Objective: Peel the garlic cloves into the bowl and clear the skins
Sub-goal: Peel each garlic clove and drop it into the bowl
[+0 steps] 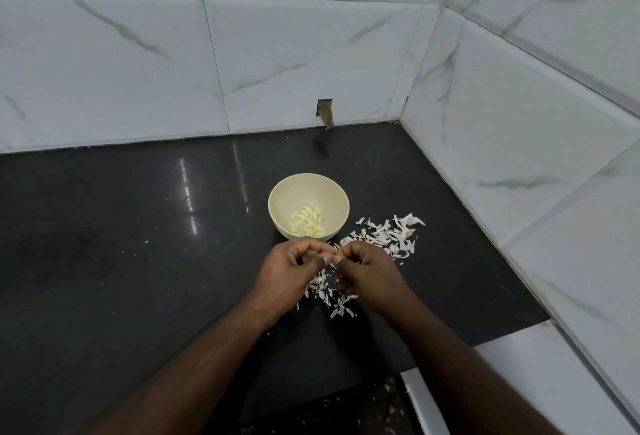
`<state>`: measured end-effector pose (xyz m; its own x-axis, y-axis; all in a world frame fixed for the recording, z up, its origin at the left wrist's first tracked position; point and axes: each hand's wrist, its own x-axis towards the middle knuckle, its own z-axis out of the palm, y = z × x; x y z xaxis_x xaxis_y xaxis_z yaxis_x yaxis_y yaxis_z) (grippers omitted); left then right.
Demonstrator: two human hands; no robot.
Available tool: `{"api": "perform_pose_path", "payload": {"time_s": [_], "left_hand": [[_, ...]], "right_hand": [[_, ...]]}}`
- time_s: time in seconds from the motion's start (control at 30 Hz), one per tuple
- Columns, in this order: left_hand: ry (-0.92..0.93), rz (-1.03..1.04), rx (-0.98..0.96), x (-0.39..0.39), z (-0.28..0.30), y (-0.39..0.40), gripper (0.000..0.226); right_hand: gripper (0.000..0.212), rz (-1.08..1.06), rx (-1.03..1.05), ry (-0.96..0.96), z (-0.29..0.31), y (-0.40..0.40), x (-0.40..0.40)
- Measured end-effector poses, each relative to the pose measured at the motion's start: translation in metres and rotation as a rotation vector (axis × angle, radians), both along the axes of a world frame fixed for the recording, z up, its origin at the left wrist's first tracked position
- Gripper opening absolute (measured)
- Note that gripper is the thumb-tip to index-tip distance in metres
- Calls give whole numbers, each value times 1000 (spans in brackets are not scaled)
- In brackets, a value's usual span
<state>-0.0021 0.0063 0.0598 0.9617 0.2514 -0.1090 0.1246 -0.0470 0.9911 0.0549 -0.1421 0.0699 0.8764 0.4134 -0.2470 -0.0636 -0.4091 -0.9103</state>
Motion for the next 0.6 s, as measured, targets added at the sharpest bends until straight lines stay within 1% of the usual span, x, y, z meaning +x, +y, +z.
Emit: {"api": "perform_pose_path", "payload": {"time_s": [0.1,0.17,0.27,0.37,0.5,0.6], "left_hand": [[-16,-22,-77,0,2,0,19],[-21,-22,-102,0,3,0,17],[-23,-17,-119,-1,2,-1,15],[-1,-6,-125,1,1,1,12],[44,48,-141,4,-2,4,6],[62,65,-156,5,-3,4,5]], "right_hand": [[16,-10,89,114,4,-1,1],[16,0,89,123,3,-1,0],[15,11,73,75,-1,-1,1],[15,32,-5,-66,-2,-2,2],[20,30,-128,-341,1,1,0],[17,71,-196,-523,-4,1,-1]]}}
